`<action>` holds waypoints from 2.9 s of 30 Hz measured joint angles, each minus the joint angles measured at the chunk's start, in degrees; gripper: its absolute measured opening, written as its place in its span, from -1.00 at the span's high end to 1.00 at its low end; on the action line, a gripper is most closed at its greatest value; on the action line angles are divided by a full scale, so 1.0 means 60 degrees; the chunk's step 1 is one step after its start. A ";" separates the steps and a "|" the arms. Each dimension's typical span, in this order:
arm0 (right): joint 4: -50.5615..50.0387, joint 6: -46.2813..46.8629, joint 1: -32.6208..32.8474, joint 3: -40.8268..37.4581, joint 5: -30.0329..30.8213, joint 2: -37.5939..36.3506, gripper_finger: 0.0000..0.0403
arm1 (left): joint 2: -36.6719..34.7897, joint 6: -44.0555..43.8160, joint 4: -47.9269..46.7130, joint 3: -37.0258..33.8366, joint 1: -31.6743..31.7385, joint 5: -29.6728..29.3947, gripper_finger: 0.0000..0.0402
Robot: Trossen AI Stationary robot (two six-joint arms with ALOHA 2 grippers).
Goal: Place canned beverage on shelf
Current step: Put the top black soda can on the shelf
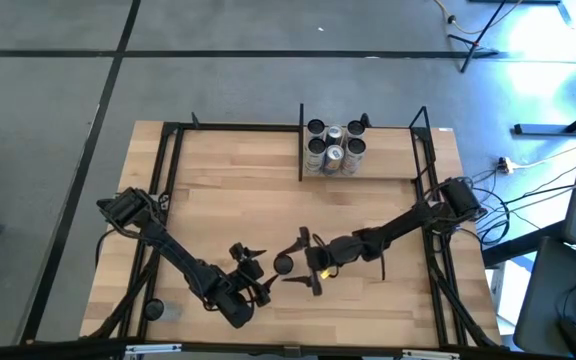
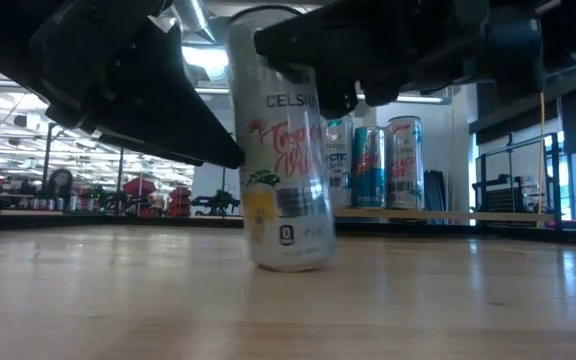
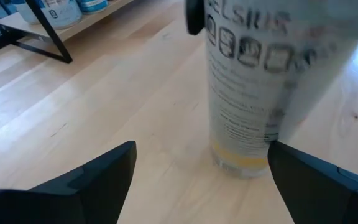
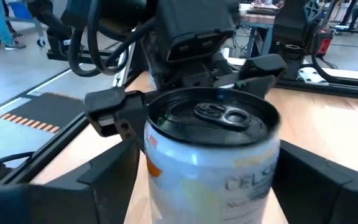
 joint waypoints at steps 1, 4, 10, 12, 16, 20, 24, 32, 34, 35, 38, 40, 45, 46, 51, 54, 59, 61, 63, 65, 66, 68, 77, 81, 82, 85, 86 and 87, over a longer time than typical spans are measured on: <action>-0.0139 -0.0046 0.0002 0.0075 -0.0016 0.0004 -0.51 | 0.0000 0.0004 -0.0001 0.0000 -0.0001 0.0011 -0.74; -0.0237 -0.0240 0.0006 0.0094 0.0002 -0.0005 -0.29 | 0.0000 0.0007 -0.0022 0.0000 -0.0011 0.0003 -0.74; -0.0281 -0.0400 0.0017 0.0094 0.0060 -0.0022 -0.01 | 0.0000 0.0004 -0.0021 0.0000 -0.0015 0.0021 -0.74; -0.0296 -0.0433 0.0018 0.0093 0.0135 -0.0033 -0.01 | 0.0000 0.0004 -0.0018 0.0000 -0.0015 0.0032 -0.74; -0.0931 -0.0511 0.0028 -0.0031 0.0352 -0.0518 -0.01 | 0.0000 0.0000 0.0001 0.0000 -0.0015 0.0017 -0.74; -0.1676 -0.0736 0.0027 -0.0453 0.0887 -0.1761 -0.01 | 0.0000 0.0000 -0.0023 0.0000 -0.0067 0.0086 -0.74; -0.2292 -0.1010 0.0021 -0.1206 0.1837 -0.3598 -0.01 | 0.0000 0.0000 -0.0033 0.0000 -0.0102 0.0116 -0.74; -0.4868 -0.1481 -0.0155 -0.2905 0.4533 -0.7763 -0.01 | 0.0000 0.0004 -0.0040 0.0000 -0.0090 0.0126 -0.74; -0.5494 -0.1453 -0.0449 -0.3294 0.4643 -0.8651 -0.01 | 0.0000 0.0004 -0.0049 0.0000 -0.0071 0.0133 -0.74; -0.5660 -0.1431 -0.0647 -0.3496 0.4636 -0.9096 -0.01 | 0.0000 0.0004 -0.0058 0.0000 -0.0050 0.0129 -0.74; -0.5977 -0.1449 -0.1373 -0.3987 0.4600 -1.0394 -0.01 | 0.0000 0.0004 -0.0069 0.0000 -0.0011 0.0116 -0.74; -0.6270 -0.1488 -0.1998 -0.4344 0.4424 -1.1153 -0.01 | 0.0000 0.0007 -0.0087 0.0000 -0.0010 0.0116 -0.74; -0.6463 -0.1606 -0.3723 -0.4969 0.3366 -1.2433 -0.01 | 0.0000 0.0109 -0.0106 0.0000 -0.0011 0.0112 -0.74; -0.6540 -0.1572 -0.4038 -0.5040 0.3113 -1.2664 -0.01 | 0.0000 0.0109 -0.0106 0.0000 -0.0011 0.0115 -0.74; -0.6913 -0.1444 -0.5348 -0.5188 0.2076 -1.3240 -0.01 | 0.0000 0.0180 -0.0109 0.0000 -0.0011 0.0108 -0.74; -0.7111 -0.1462 -0.5966 -0.5184 0.1730 -1.3438 -0.01 | 0.0000 0.0182 -0.0113 0.0000 -0.0011 0.0108 -0.74; -0.7423 -0.1449 -0.6841 -0.5184 0.1231 -1.3801 -0.01 | 0.0000 0.0182 -0.0109 0.0000 -0.0017 0.0145 -0.74; -0.7500 -0.1439 -0.7168 -0.5184 0.1104 -1.3908 -0.01 | 0.0000 0.0182 -0.0111 0.0000 -0.0018 0.0148 -0.74; -0.7472 -0.1438 -0.7523 -0.5184 0.0953 -1.3911 -0.01 | 0.0000 0.0182 -0.0109 0.0000 -0.0018 0.0148 -0.74; -0.7494 -0.1432 -0.7911 -0.5184 0.0778 -1.3904 -0.01 | 0.0000 0.0182 -0.0109 0.0000 -0.0018 0.0148 -0.74; -0.7478 -0.1418 -0.8115 -0.5184 0.0673 -1.3871 -0.01 | 0.0000 0.0186 -0.0109 0.0000 -0.0018 0.0148 -0.74; -0.7457 -0.1397 -0.8568 -0.5180 0.0398 -1.3800 -0.01 | 0.0000 0.0186 -0.0109 0.0000 -0.0018 0.0145 -0.74; -0.7065 -0.0860 -1.0765 -0.5184 -0.1632 -1.3727 -0.01 | 0.0000 0.0251 -0.0117 0.0000 -0.0018 0.0141 -0.74; -0.5950 -0.0444 -1.1566 -0.5770 -0.2128 -1.3664 -0.01 | 0.0000 0.0251 -0.0131 0.0000 -0.0018 0.0134 -0.74; -0.5620 -0.0358 -1.1732 -0.5968 -0.2227 -1.3653 -0.01 | 0.0000 0.0251 -0.0131 -0.0003 -0.0018 0.0108 -0.74; -0.4654 -0.0007 -1.2102 -0.6566 -0.2515 -1.3576 -0.01 | 0.0000 0.0251 -0.0138 -0.0004 -0.0012 0.0083 -0.74; -0.4405 0.0084 -1.2165 -0.6708 -0.2536 -1.3547 -0.01 | 0.0000 0.0251 -0.0140 -0.0004 -0.0011 0.0075 -0.74; -0.4180 0.0143 -1.2211 -0.6826 -0.2540 -1.3508 -0.01 | 0.0000 0.0252 -0.0140 -0.0004 -0.0011 0.0039 -0.74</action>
